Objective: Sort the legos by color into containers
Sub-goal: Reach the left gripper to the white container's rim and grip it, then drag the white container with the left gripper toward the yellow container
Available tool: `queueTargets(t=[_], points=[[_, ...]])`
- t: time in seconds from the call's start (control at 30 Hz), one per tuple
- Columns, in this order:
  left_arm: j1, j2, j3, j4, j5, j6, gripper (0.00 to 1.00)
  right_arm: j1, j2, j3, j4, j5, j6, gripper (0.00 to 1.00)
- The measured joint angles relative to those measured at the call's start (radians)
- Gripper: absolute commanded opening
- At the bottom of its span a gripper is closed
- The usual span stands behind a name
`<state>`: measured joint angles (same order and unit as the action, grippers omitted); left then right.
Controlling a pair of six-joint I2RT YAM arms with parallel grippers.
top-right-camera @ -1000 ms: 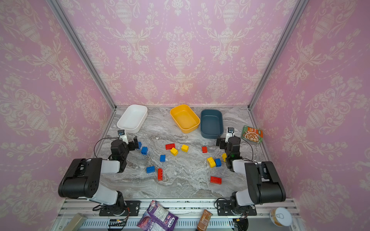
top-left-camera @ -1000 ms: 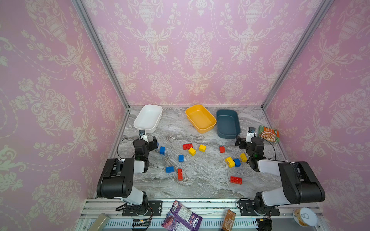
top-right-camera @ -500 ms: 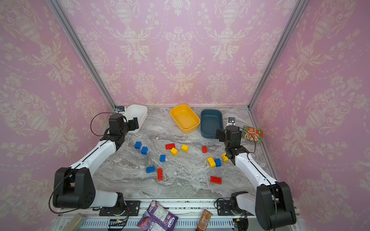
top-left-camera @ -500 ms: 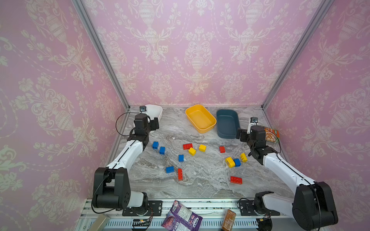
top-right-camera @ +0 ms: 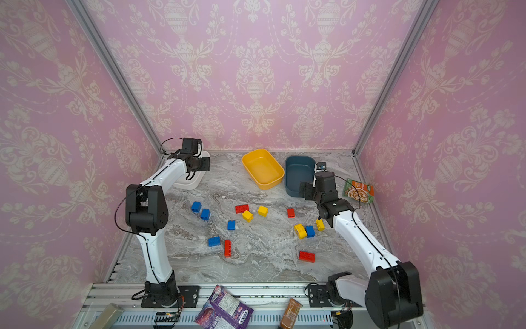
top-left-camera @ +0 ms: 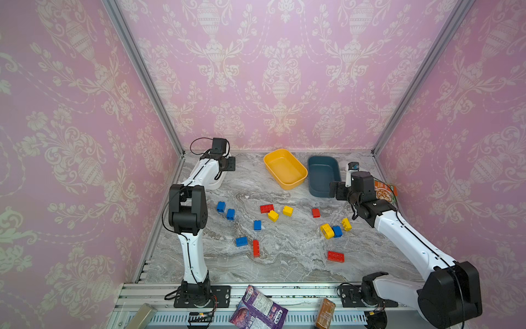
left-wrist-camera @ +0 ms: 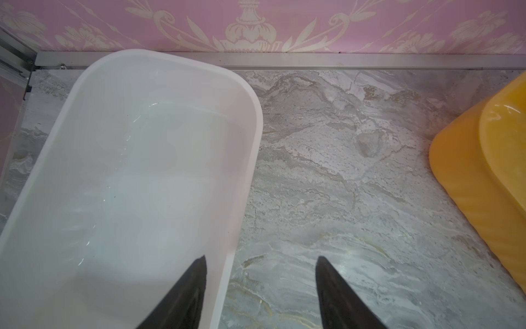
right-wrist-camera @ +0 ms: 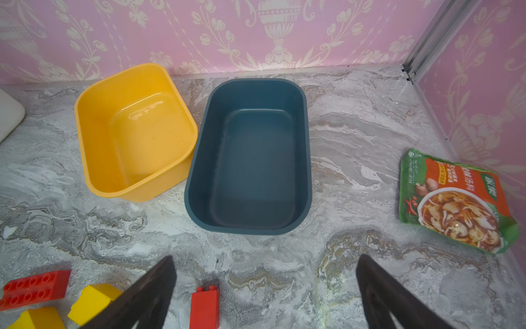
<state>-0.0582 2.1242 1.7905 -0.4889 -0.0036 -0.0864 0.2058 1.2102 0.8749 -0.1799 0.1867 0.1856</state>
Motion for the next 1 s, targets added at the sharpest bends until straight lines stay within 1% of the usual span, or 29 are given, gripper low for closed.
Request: queueTargets(t=[0.07,0.2,0.33,0.53,0.83,1.0], points=[[0.002,0.05,0.067,-0.049,-0.001,0.003,0.59,0.001,0.006,0.008,-0.013,-0.008,0.0,1.0],[0.009,0.133,0.176,-0.138,-0.002,0.012,0.52,0.003,0.02,0.014,-0.025,-0.018,0.0,1.0],[0.011,0.193,0.244,-0.199,-0.005,0.018,0.45,0.006,0.028,0.018,-0.038,-0.025,0.0,1.0],[0.012,0.223,0.259,-0.241,-0.024,0.017,0.32,0.006,0.04,0.025,-0.04,-0.04,0.0,1.0],[0.016,0.227,0.262,-0.254,-0.058,0.014,0.17,0.006,0.045,0.026,-0.04,-0.051,0.002,1.0],[0.016,0.227,0.262,-0.254,-0.058,0.01,0.12,0.006,0.045,0.026,-0.041,-0.054,0.002,1.0]])
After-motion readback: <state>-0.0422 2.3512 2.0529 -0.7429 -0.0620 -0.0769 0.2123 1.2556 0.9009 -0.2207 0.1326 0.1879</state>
